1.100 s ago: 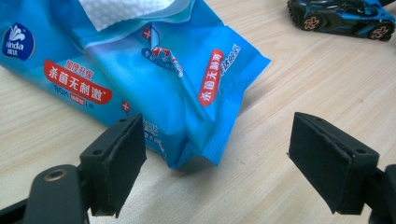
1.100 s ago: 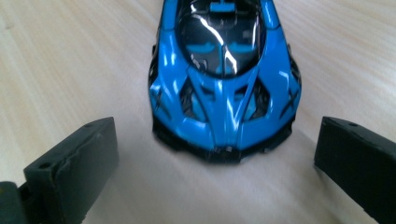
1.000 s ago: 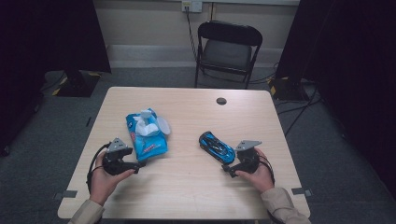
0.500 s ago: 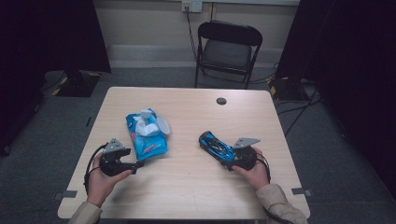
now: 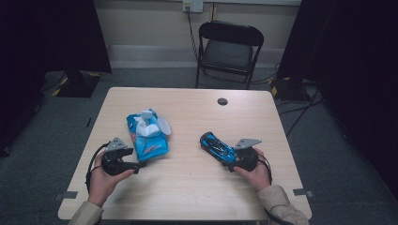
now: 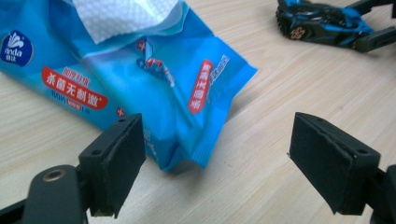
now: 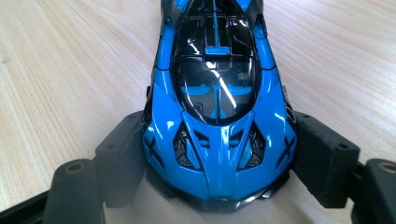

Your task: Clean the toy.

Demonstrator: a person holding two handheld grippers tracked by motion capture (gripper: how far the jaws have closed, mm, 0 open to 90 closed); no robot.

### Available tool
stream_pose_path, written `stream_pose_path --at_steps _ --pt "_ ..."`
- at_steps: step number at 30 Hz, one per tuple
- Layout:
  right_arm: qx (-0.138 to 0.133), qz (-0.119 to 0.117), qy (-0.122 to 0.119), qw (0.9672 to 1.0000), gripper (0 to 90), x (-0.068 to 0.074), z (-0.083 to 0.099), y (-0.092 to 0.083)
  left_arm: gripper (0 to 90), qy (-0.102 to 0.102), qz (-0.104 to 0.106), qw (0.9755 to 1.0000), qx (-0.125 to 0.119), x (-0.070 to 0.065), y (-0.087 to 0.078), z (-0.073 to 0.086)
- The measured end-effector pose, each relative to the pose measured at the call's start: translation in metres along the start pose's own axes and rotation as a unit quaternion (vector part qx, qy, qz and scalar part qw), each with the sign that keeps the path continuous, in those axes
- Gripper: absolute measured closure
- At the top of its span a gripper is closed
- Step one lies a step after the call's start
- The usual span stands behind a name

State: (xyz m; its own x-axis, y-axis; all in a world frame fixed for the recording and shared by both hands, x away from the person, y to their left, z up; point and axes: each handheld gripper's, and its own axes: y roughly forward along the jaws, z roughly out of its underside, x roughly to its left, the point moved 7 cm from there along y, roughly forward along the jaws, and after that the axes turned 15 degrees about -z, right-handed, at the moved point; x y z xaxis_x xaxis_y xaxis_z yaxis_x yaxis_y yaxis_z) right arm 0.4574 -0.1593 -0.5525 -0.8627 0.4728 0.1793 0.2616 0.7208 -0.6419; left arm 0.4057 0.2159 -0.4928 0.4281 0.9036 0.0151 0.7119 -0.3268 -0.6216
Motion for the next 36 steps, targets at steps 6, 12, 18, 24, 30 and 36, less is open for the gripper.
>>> stream_pose_path --at_steps 6,12,18,24,30,36 --pt "0.0 0.0 0.0 1.0 25.3 0.0 0.0 0.0 16.3 -0.007 0.004 1.0 0.002 0.003 0.001 -0.007" --pt "0.0 0.0 0.0 1.0 25.2 0.0 0.0 0.0 16.3 -0.006 0.004 0.9999 0.007 0.005 0.002 -0.014" --pt "0.0 0.0 0.0 1.0 25.3 0.0 0.0 0.0 15.9 -0.024 -0.01 0.9996 0.008 0.013 0.008 -0.025" --pt "0.0 0.0 0.0 1.0 25.2 0.0 0.0 0.0 16.0 -0.032 -0.019 0.9993 0.011 0.018 0.012 -0.034" --pt "0.0 0.0 0.0 1.0 25.2 0.0 0.0 0.0 17.0 -0.028 -0.024 0.9992 0.016 0.023 0.019 -0.043" --pt "0.0 0.0 0.0 1.0 25.2 0.0 0.0 0.0 21.6 -0.029 -0.034 0.9989 0.015 0.029 0.028 -0.054"
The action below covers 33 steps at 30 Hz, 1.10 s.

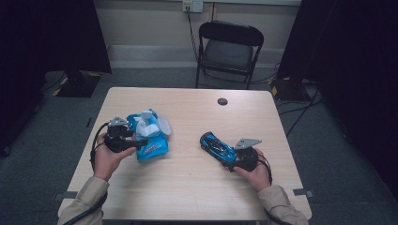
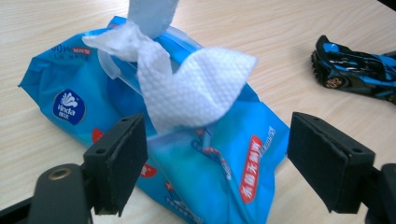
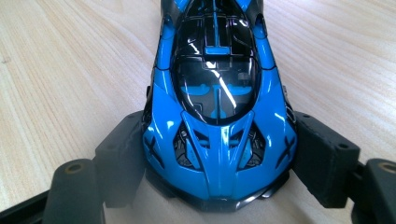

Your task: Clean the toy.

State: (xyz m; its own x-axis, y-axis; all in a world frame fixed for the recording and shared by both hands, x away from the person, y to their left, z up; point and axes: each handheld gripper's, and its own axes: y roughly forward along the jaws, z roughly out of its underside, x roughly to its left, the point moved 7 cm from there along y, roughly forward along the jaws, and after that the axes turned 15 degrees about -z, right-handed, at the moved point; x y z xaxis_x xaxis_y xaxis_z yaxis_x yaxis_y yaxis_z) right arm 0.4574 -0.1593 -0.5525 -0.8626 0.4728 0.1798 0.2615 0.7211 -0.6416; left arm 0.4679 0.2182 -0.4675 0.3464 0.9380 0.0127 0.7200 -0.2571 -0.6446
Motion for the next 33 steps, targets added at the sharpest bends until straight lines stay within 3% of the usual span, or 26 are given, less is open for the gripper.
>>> stream_pose_path --at_steps 12,13,23,25,27,33 --pt "0.0 0.0 0.0 1.0 25.2 0.0 0.0 0.0 35.9 0.018 -0.024 0.9995 -0.005 0.007 0.013 -0.014" --pt "0.0 0.0 0.0 1.0 25.2 0.0 0.0 0.0 38.8 0.032 -0.03 0.999 -0.004 0.008 0.015 -0.013" --pt "0.0 -0.001 0.0 1.0 25.2 0.0 0.0 0.0 54.1 0.034 -0.038 0.9986 0.016 0.01 0.018 -0.012" --pt "0.0 -0.002 0.0 1.0 25.2 0.0 0.0 0.0 54.9 0.026 -0.036 0.9989 0.016 0.011 0.018 -0.013" --pt "0.0 -0.002 0.0 1.0 25.2 0.0 0.0 0.0 57.3 0.03 -0.038 0.9988 0.012 0.011 0.018 -0.015" --pt "0.001 -0.003 0.001 1.0 25.1 0.0 0.0 0.0 77.5 0.016 -0.029 0.9993 0.02 0.013 0.014 -0.018"
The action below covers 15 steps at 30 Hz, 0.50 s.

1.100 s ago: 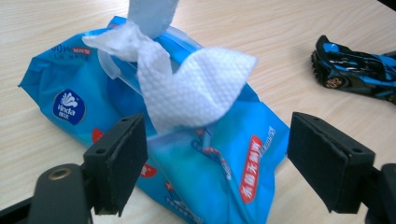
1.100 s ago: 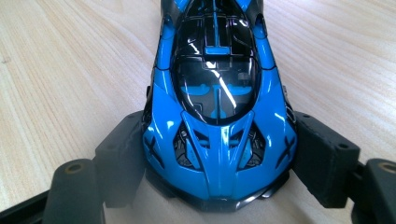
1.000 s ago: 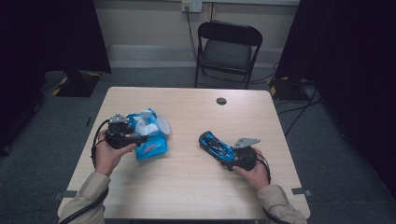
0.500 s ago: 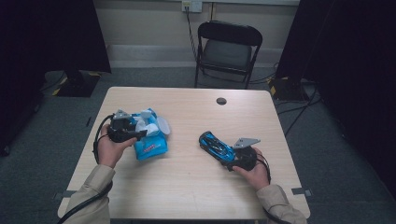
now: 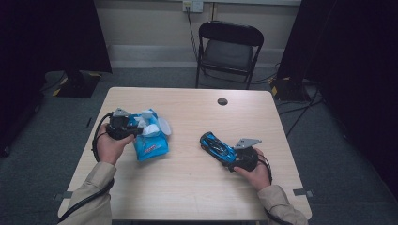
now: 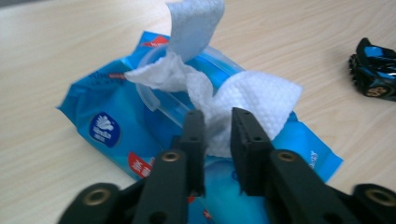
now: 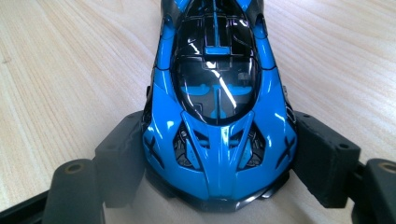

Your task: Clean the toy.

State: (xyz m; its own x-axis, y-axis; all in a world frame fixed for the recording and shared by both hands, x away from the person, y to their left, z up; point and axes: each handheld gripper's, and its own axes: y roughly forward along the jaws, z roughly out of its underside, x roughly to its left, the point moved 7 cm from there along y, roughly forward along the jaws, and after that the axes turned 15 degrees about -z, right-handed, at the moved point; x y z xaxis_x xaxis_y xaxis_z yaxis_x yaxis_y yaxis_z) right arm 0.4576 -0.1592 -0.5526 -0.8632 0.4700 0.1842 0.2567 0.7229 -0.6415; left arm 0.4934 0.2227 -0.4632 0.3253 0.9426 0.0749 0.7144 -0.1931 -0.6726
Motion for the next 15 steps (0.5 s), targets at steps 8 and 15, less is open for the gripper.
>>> stream_pose_path --at_steps 8,15 --pt "0.0 0.0 -0.001 1.0 25.1 0.0 0.0 0.0 90.0 -0.025 0.017 0.9991 0.029 -0.005 -0.004 -0.004" --pt "0.0 -0.001 -0.001 1.0 25.2 0.0 0.0 0.0 90.0 -0.034 0.026 0.9988 0.025 -0.005 -0.013 -0.018"
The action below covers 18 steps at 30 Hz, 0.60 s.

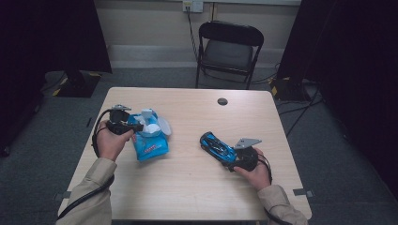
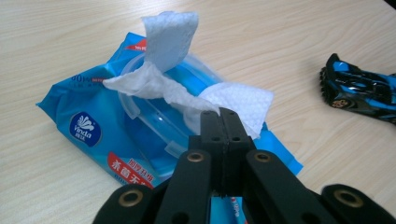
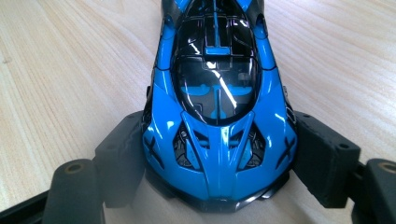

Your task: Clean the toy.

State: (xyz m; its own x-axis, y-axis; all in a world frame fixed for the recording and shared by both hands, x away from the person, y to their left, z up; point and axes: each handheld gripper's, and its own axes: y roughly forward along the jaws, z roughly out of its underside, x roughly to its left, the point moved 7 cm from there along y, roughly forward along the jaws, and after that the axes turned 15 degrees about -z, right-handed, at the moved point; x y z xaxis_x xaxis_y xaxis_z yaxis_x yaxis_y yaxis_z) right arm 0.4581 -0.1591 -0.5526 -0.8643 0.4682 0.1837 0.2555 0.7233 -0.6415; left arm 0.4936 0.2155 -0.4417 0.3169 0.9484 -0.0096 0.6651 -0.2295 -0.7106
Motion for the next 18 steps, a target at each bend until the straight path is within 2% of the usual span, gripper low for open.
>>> stream_pose_path --at_steps 6,10,18 --pt "0.0 0.001 0.0 1.0 25.2 0.0 0.0 0.0 90.0 0.0 -0.007 1.0 -0.001 0.001 -0.006 -0.009" --pt "0.0 0.001 0.0 1.0 25.3 0.0 0.0 0.0 90.0 0.005 -0.004 0.9999 0.009 0.002 -0.011 -0.016" --pt "0.0 0.001 0.0 1.0 25.2 0.0 0.0 0.0 90.0 0.0 0.002 1.0 -0.002 0.002 -0.022 -0.034"
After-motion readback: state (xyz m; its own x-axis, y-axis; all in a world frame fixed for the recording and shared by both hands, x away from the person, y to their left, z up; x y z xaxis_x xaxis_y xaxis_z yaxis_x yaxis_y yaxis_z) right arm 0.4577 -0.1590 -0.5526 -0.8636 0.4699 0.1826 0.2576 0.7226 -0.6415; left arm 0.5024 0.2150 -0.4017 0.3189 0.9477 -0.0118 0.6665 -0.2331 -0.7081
